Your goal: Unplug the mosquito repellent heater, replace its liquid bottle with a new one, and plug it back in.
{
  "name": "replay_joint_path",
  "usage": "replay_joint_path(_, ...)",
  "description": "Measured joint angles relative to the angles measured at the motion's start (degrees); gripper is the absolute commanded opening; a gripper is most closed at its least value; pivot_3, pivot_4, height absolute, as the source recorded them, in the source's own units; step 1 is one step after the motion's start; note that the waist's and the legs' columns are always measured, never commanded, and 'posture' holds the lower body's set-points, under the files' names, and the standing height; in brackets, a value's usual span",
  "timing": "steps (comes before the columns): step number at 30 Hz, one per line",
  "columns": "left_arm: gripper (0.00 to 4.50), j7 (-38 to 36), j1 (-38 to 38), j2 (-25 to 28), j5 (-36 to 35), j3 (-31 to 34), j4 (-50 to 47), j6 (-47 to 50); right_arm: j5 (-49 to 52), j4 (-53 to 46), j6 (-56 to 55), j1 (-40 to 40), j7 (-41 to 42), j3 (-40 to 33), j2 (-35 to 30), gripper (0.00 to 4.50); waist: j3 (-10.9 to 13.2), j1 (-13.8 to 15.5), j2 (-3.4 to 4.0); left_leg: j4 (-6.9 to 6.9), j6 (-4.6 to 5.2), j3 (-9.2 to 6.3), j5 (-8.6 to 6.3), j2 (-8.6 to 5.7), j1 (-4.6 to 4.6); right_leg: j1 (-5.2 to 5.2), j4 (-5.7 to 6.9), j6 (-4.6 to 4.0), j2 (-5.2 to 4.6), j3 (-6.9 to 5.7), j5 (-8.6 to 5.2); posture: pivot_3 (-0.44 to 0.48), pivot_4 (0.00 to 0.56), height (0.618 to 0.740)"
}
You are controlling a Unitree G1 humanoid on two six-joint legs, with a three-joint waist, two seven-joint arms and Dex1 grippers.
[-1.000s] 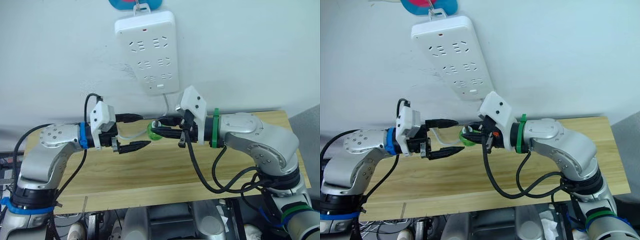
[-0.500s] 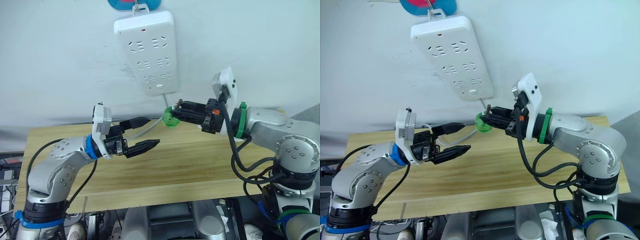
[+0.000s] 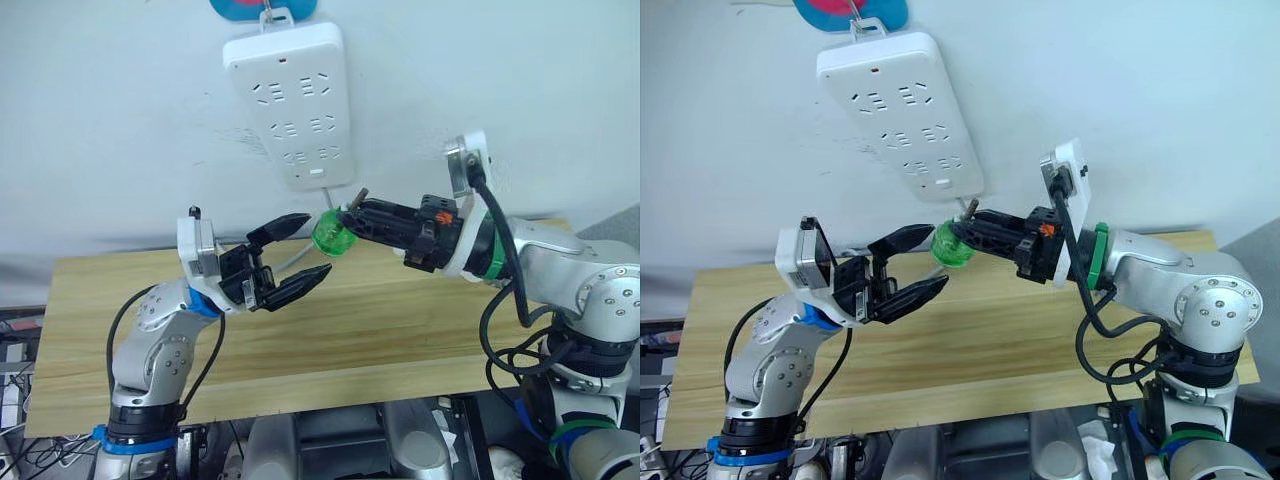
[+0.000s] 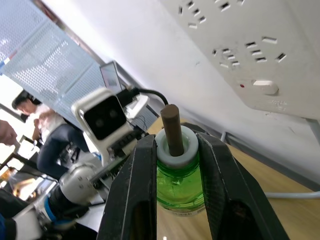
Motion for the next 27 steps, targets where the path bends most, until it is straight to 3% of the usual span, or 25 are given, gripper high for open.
replay_joint_path(11, 4.5, 2.67, -1.61, -5.33, 0.16, -2.02, 1.43, -3.27, 18.62, 1.42, -12.62, 0.2, -13.36, 6.4, -7.08, 0.8, 0.0, -0.4, -0.01, 0.02, 0.02, -0.03, -0.01, 0.0, -0.16, 0.0, 0.01, 0.01, 0.02, -0.07, 0.0, -0.316, 0.404, 0.74)
replay_joint_path(26, 4.5, 5.6, -2.34, -7.57, -3.36, -3.13, -0.71, -2.21, 23.0, 0.58, -21.81, 1.91, -17.7, 11.49, -10.17, 0.8, 0.0, -0.78, -0.01, 0.04, 0.02, -0.09, -0.01, 0.0, -0.32, -0.03, -0.06, 0.01, 0.02, -0.19, 0.0, -0.305, 0.396, 0.74)
replay_joint_path(27, 4.31, 5.58, -2.34, -7.53, -3.84, -3.12, -0.71, -1.8, 23.01, 0.58, -21.97, 1.94, -17.71, 11.64, -10.21, 0.8, 0.0, -0.77, 0.0, 0.04, 0.02, -0.09, -0.01, 0.0, -0.32, -0.03, -0.06, 0.01, 0.02, -0.19, 0.0, -0.305, 0.396, 0.74)
